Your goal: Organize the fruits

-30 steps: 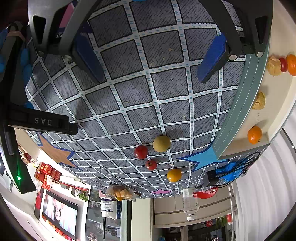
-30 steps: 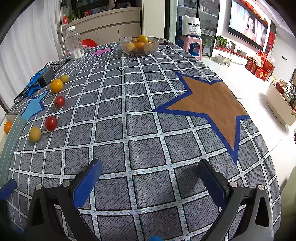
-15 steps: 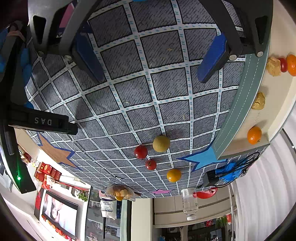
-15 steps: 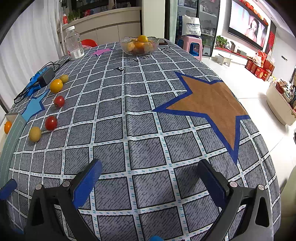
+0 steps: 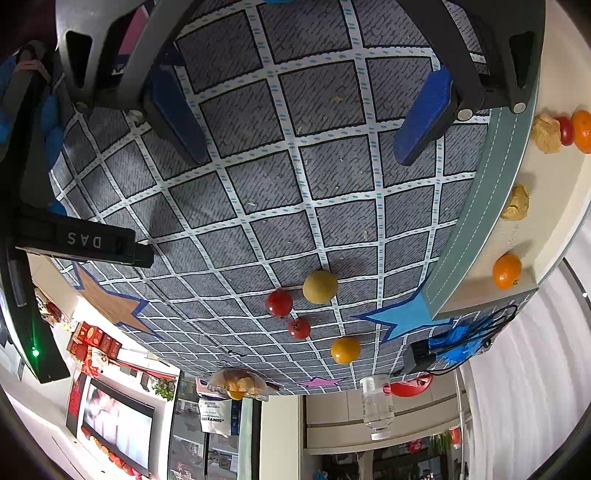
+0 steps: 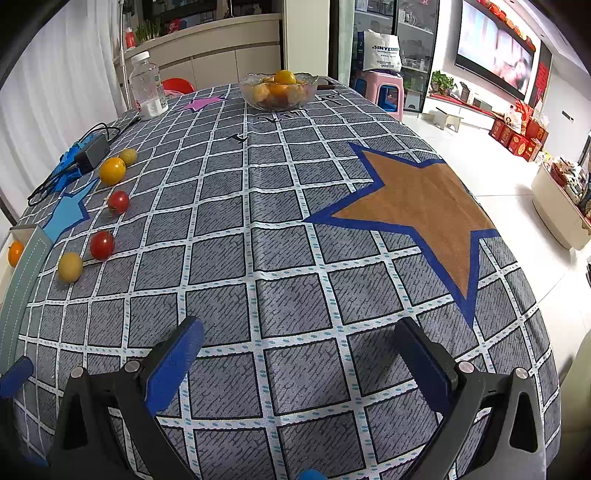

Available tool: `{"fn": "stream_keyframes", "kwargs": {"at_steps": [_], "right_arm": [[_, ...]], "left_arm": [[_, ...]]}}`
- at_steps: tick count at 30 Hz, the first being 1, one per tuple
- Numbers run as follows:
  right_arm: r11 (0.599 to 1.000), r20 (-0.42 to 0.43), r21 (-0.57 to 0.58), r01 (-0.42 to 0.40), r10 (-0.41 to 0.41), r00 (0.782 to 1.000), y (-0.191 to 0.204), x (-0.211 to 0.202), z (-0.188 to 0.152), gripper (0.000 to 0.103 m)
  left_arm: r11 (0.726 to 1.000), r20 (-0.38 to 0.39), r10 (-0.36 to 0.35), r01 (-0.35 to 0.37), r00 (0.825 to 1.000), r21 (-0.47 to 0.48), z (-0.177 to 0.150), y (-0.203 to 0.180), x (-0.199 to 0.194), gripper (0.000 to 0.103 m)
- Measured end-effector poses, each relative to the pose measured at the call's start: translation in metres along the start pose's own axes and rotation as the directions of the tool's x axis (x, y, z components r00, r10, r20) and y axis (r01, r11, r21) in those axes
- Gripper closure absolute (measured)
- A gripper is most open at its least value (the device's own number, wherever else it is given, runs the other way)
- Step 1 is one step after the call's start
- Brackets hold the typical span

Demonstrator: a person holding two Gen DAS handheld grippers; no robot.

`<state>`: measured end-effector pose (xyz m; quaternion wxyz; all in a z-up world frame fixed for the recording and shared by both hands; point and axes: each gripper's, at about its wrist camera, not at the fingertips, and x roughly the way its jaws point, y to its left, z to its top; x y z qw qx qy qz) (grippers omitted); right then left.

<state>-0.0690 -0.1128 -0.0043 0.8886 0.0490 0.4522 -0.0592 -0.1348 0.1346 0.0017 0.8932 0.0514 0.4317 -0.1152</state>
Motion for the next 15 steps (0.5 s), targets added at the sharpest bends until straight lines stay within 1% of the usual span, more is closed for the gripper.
{"fn": "stream_keyframes", "kwargs": {"at_steps": [3,5,7,9,11,13,14,15], "right_arm": [[1.0,0.0,0.0,0.0,0.0,1.0,0.0,0.0,0.0,0.0],[1.0,0.0,0.0,0.0,0.0,1.0,0.0,0.0,0.0,0.0],[1.0,0.0,0.0,0.0,0.0,1.0,0.0,0.0,0.0,0.0],[1.0,0.0,0.0,0.0,0.0,1.0,-0.001,-0.001,0.0,0.0],[1.0,0.0,0.0,-0.001,0.001,1.0,-0.001,-0.001,0.0,0.0],[1.0,0.0,0.0,0.0,0.0,1.0,0.0,0.0,0.0,0.0],[1.0,0.0,0.0,0.0,0.0,1.0,-0.001,-0.001,0.0,0.0],[1.0,0.0,0.0,0.0,0.0,1.0,0.0,0.0,0.0,0.0]], "left_arm": [[1.0,-0.001,-0.011,0.011,1.0,-0.016,0.001,0.007,-0.001,0.001],[0.998,0.005,-0.039,0.039,0.999,-0.043,0.002,0.015,-0.005,0.001],[0.995,0.027,-0.058,0.06,0.998,-0.079,0.005,0.023,-0.011,0.001],[0.994,0.038,-0.058,0.061,0.998,-0.088,0.012,0.027,-0.017,0.001],[0.998,0.051,-0.03,0.033,0.998,-0.062,0.024,0.026,-0.023,0.002],[1.0,0.05,0.006,-0.005,0.999,-0.027,0.038,0.021,-0.022,0.005],[1.0,0.034,0.012,-0.011,0.999,-0.006,0.046,0.018,-0.017,0.009],[1.0,0.02,0.013,-0.013,1.0,0.003,0.051,0.017,-0.013,0.017]]}}
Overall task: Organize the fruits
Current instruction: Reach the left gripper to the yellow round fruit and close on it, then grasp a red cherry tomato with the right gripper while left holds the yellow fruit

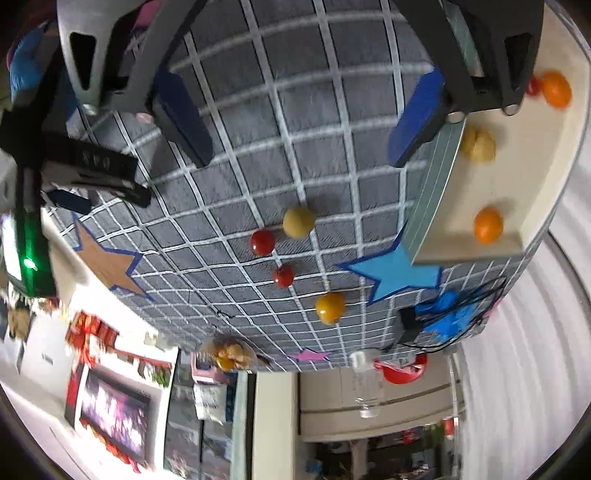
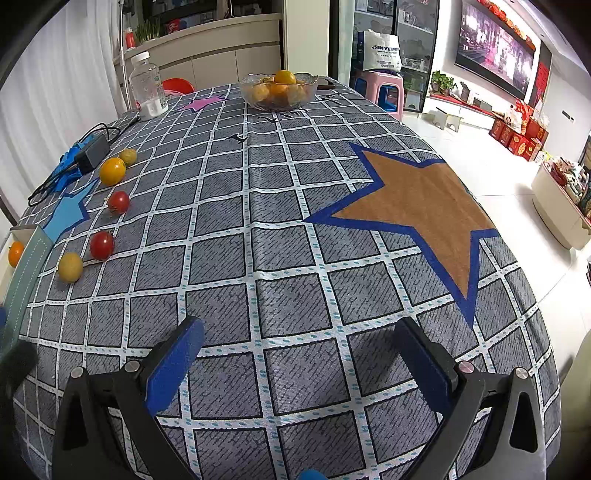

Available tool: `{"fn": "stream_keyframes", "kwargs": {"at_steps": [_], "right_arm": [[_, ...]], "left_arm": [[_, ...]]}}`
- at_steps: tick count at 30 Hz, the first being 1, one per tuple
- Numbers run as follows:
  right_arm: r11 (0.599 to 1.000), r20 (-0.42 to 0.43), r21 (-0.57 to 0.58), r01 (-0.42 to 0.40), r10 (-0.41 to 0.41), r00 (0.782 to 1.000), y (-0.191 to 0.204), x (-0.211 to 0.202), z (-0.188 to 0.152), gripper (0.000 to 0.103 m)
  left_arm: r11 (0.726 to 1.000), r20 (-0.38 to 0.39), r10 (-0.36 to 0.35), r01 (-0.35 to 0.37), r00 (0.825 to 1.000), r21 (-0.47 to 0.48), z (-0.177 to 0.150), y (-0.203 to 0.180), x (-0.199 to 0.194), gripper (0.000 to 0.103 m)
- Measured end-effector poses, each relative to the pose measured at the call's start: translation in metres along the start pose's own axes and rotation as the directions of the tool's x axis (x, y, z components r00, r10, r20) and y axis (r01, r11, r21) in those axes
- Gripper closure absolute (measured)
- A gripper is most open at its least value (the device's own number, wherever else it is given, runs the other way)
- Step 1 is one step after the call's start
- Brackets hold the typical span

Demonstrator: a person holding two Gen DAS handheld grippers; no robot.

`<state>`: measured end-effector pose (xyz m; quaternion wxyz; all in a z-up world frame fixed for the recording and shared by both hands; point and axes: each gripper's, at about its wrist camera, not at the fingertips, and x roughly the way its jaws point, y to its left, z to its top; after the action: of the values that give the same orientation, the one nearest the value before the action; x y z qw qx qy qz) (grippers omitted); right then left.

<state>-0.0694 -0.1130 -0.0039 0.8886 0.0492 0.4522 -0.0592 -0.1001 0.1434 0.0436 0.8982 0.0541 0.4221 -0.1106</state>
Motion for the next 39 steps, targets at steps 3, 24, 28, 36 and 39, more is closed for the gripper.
{"fn": "stream_keyframes", "kwargs": {"at_steps": [3,24,28,36,39], "right_arm": [[1.0,0.0,0.0,0.0,0.0,1.0,0.0,0.0,0.0,0.0],[1.0,-0.001,-0.003,0.0,0.0,1.0,0.0,0.0,0.0,0.0],[1.0,-0.001,-0.007,0.0,0.0,1.0,0.0,0.0,0.0,0.0],[0.995,-0.046,-0.035,-0.091,0.089,0.995,0.021,0.003,0.009,0.0],[0.981,-0.043,-0.07,-0.178,0.176,0.984,0.046,0.002,0.017,0.0]], "left_arm": [[1.0,-0.096,0.008,-0.006,0.995,0.016,0.018,-0.003,0.029,0.042],[1.0,-0.108,0.017,-0.017,0.994,0.004,0.017,-0.004,0.052,0.074],[0.999,-0.069,0.047,-0.047,0.997,-0.002,-0.014,0.003,0.027,0.074],[0.999,0.041,0.047,-0.046,0.998,-0.012,-0.048,0.01,0.006,0.074],[0.999,0.045,0.031,-0.03,0.999,-0.027,-0.048,0.012,0.007,0.074]]}}
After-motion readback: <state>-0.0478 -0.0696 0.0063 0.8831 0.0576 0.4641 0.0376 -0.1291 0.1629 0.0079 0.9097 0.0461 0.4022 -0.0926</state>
